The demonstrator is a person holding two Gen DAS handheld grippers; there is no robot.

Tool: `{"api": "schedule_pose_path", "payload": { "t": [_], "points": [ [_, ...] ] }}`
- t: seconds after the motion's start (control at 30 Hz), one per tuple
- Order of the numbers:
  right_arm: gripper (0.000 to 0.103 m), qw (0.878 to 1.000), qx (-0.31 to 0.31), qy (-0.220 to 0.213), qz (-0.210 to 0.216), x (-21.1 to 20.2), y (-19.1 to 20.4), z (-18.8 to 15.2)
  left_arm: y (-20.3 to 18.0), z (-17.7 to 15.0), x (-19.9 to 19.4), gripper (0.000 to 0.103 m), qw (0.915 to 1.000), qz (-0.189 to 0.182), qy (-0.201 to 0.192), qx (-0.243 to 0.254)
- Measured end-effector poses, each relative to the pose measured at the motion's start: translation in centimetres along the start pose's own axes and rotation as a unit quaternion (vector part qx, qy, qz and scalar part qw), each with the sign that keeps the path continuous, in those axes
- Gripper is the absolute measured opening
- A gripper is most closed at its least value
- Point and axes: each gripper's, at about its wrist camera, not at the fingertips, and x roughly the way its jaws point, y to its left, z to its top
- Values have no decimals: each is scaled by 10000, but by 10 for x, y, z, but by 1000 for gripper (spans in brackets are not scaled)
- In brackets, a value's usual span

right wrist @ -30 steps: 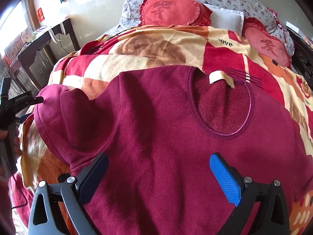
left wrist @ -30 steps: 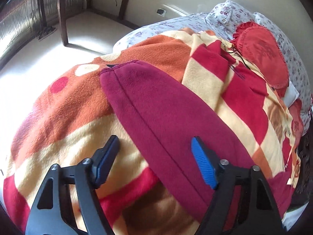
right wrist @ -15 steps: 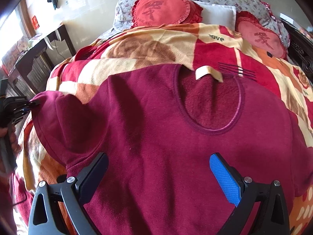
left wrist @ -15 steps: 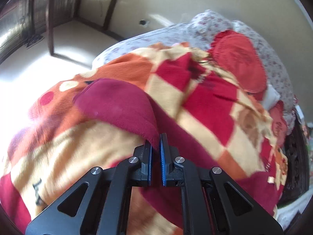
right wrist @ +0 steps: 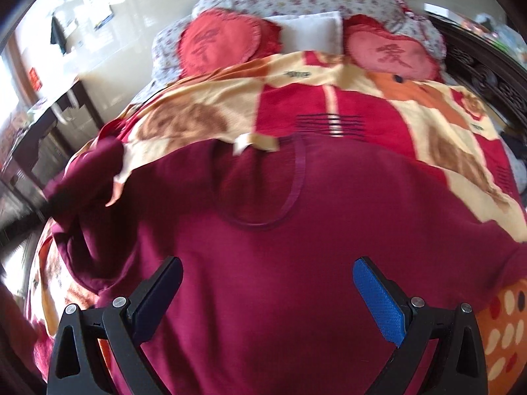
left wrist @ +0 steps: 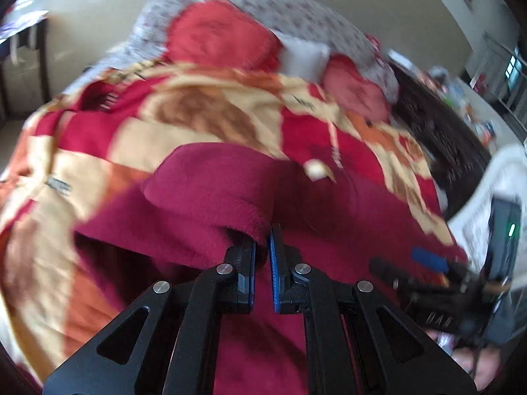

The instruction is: Fold small clothes

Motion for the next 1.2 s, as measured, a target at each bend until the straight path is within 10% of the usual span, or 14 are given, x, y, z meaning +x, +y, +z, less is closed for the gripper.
{"api": "schedule_pose_path", "payload": {
  "t": [0.3, 0.47, 0.63, 0.9, 1.1, 1.2],
  "points": [
    [103, 9973, 712, 71, -164, -11, -72, -7, -61, -61, 58, 9, 9880, -437, 1165, 912],
    [103, 9980, 631, 6, 32, -12, -69, -5, -67, -68, 22, 51, 9832, -801, 1026, 1280],
    [102, 9987, 413, 17, 312, -10, -51, -3, -56, -71, -31, 57, 9820, -720, 573, 1649],
    [102, 9929, -384, 93, 1124, -7, 10, -13, 30, -54, -60, 57, 9947, 389, 133, 941],
    [102, 9842, -1546, 141, 846, 6, 52, -37, 81, -52, -38, 57, 9967, 689, 372, 200],
    [68, 9796, -1923, -55, 575, 20, 63, -41, 83, -55, -25, 57, 9963, 670, 514, 131]
  ]
}}
